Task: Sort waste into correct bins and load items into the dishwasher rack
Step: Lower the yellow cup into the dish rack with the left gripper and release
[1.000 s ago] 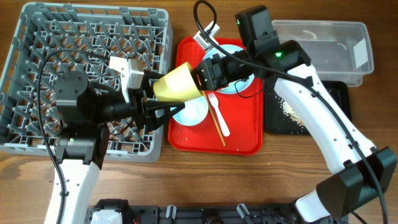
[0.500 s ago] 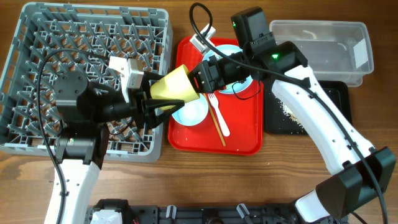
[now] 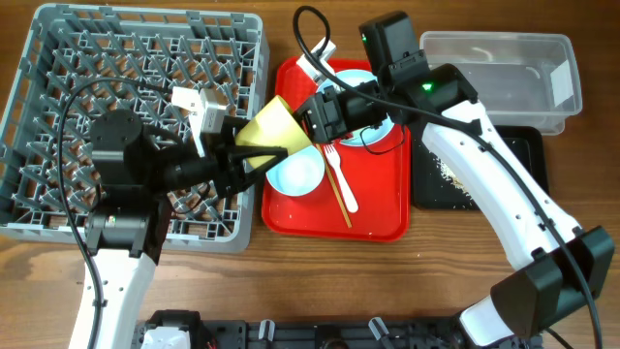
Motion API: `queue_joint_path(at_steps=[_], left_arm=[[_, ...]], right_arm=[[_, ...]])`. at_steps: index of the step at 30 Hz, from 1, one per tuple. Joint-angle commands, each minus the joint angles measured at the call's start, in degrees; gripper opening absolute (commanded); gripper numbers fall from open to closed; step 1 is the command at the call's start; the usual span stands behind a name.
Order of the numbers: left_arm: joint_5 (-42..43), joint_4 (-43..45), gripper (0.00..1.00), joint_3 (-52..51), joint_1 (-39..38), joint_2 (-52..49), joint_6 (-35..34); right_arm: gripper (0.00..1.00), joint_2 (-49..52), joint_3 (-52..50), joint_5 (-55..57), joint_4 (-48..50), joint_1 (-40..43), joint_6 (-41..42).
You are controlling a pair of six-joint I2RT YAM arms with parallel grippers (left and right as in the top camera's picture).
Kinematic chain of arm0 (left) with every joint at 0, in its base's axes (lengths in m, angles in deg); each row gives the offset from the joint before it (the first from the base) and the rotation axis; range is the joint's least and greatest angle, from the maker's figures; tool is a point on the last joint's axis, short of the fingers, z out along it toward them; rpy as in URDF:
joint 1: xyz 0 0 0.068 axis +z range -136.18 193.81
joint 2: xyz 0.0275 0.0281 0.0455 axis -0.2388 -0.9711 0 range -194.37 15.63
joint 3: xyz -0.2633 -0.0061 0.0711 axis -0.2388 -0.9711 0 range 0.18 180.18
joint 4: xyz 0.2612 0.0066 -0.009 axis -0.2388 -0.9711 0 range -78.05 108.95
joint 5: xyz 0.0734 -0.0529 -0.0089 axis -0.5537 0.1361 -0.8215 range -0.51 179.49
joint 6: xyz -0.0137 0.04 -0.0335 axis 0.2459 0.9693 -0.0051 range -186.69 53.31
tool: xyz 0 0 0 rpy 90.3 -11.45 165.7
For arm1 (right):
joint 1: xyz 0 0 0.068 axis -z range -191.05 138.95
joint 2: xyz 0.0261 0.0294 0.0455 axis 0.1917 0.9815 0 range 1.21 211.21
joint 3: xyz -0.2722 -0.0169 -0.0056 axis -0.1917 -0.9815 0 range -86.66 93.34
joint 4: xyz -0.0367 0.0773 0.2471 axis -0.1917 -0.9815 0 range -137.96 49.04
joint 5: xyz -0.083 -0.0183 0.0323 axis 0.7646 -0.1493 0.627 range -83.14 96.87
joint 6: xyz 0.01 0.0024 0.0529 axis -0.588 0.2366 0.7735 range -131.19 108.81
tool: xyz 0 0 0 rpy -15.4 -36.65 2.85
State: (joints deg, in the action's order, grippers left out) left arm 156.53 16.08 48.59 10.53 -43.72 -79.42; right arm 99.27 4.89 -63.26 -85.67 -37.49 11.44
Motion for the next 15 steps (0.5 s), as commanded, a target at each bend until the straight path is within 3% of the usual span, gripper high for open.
queue_joint_path(at_steps=[1, 6, 10, 15], left_arm=[[-8.46, -3.02, 0.46, 0.37, 1.79, -0.35, 0.33], [-15.43, -9.88, 0.39, 0.37, 4.92, -0.35, 0.55], [-24.13, -16.20, 0.31, 0.37, 7.13, -0.33, 0.55], [-35.41, -24.39, 0.30, 0.37, 9.70, -0.28, 0.50]], right_arm=[[0.24, 0.22, 0.26, 6.75, -0.85, -0.20, 0.79], [0.29, 0.22, 0.26, 21.94, -1.44, 1.40, 1.53], [0.29, 0.17, 0.26, 27.80, -1.70, 3.98, 1.29], [0.32, 0.17, 0.28, 35.15, -6.88, 6.49, -2.95]])
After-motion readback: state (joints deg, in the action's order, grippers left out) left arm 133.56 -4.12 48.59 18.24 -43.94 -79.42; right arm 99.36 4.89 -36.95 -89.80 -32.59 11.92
